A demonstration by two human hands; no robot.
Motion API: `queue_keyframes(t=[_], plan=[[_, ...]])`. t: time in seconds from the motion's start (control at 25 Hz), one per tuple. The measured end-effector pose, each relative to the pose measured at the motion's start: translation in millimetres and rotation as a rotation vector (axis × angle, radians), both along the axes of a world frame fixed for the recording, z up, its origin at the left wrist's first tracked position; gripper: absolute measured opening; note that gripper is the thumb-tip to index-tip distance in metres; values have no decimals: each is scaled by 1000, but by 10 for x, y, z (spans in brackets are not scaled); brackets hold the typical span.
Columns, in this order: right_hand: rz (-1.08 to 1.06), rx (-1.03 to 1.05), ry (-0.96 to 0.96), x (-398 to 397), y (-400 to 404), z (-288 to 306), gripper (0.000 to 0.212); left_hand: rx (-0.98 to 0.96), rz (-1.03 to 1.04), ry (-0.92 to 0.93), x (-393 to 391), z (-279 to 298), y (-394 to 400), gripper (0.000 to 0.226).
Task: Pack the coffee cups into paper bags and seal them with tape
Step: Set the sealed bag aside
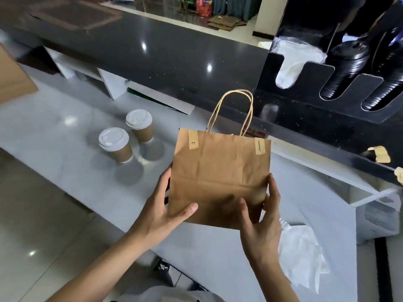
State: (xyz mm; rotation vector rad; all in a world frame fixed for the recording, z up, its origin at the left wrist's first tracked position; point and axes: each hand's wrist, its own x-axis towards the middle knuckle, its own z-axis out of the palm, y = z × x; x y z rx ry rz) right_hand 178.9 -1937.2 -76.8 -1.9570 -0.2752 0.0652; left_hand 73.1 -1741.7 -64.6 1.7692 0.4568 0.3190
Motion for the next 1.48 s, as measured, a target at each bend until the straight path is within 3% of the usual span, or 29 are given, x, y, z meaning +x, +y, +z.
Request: queue_keyframes(t=[0.16,1.08,1.48], plan=[[100,51,-36,-58,260,125,83,77,90,-32,-234,126,141,112],[535,175,-39,-1707,3249,461,89,102,460,-23,-2523,526,2487,108],[649,266,45,-2141,4396,521,89,79,617,-22,-3131,673,3226,109]])
